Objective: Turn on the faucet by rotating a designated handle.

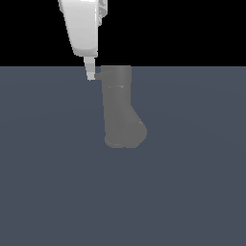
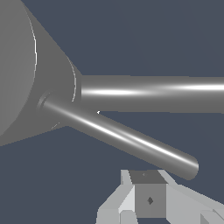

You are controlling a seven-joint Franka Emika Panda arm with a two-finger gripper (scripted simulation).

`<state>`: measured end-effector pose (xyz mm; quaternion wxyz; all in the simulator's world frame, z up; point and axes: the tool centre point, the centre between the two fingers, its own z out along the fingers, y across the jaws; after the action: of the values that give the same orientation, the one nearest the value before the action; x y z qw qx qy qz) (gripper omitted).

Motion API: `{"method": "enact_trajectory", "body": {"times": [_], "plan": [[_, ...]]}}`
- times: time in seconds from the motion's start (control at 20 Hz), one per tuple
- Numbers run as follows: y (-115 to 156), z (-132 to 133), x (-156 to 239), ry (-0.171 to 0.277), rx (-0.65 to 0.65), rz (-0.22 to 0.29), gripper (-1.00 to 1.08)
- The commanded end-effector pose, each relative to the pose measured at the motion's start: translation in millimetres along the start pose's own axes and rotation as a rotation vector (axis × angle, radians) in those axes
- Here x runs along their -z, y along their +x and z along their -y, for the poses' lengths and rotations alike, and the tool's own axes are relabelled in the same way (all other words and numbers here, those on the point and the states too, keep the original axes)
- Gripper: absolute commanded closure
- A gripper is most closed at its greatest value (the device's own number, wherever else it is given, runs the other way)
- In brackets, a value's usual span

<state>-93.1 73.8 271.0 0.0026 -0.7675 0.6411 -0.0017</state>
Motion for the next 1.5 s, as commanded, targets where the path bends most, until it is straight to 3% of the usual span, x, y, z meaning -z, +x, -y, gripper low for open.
{"method": "enact_trajectory", "body": {"times": [0.0,0.15,0.2,1.2,1.25,1.3,1.45], "plan": [[19.4,-10.8,0.2,-0.006,-0.023,-0.001,1.08],[25.8,-16.8,0.3,-0.006,-0.024,-0.001,1.08],[12.7,-11.8,0.1,-0.002,-0.003,-0.002,1.08],[128.3,-13.2,0.5,-0.006,-0.024,-0.001,1.08],[128.3,-13.2,0.5,-0.006,-0.024,-0.001,1.08],[97.7,-8.4,0.1,-0.008,0.028,0.001,1.08],[105.5,-2.3,0.1,-0.008,0.024,0.001,1.08]]}}
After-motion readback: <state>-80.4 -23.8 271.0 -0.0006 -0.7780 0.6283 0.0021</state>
